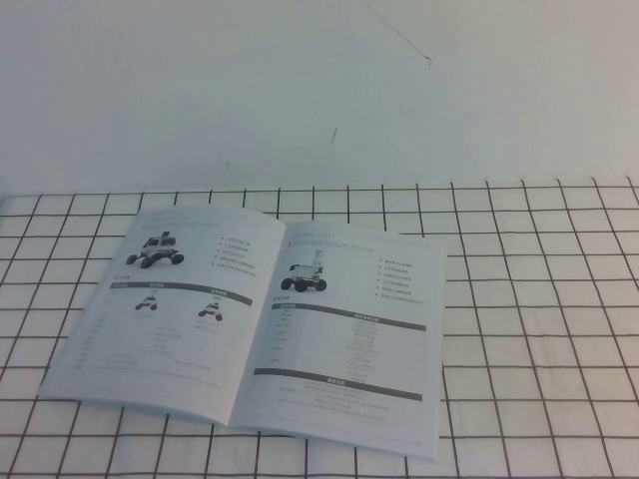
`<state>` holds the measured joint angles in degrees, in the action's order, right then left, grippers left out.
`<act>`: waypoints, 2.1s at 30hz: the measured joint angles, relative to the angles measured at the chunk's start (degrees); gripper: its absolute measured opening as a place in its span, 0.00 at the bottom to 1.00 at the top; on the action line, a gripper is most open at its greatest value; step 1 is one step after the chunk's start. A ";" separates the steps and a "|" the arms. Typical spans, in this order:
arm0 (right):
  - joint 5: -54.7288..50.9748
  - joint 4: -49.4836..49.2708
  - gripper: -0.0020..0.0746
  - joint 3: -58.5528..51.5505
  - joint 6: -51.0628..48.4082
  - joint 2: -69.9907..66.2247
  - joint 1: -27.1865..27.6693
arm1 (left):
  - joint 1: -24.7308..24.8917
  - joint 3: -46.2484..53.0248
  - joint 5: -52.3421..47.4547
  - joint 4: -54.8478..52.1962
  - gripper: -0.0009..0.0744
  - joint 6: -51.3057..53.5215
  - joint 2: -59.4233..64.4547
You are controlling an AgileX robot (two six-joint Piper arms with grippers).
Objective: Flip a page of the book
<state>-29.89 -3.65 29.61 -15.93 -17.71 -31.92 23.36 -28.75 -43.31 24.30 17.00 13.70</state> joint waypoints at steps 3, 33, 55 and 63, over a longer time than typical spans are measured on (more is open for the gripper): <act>3.96 0.37 0.03 -8.31 0.00 2.81 0.00 | 0.00 3.81 0.97 0.00 0.01 -0.02 0.00; 4.80 0.03 0.03 -16.50 0.00 8.30 4.16 | 0.00 5.87 0.47 0.37 0.01 -0.12 0.00; 9.79 -0.12 0.03 -31.09 0.00 18.40 14.94 | 0.00 5.87 0.36 0.46 0.01 -0.12 0.00; 9.39 -0.12 0.03 -31.18 0.00 18.49 14.94 | 0.00 5.87 0.36 0.33 0.01 -0.12 0.00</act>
<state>-20.50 -3.77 -1.57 -15.93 0.78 -16.99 23.36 -22.88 -42.95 24.63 16.88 13.70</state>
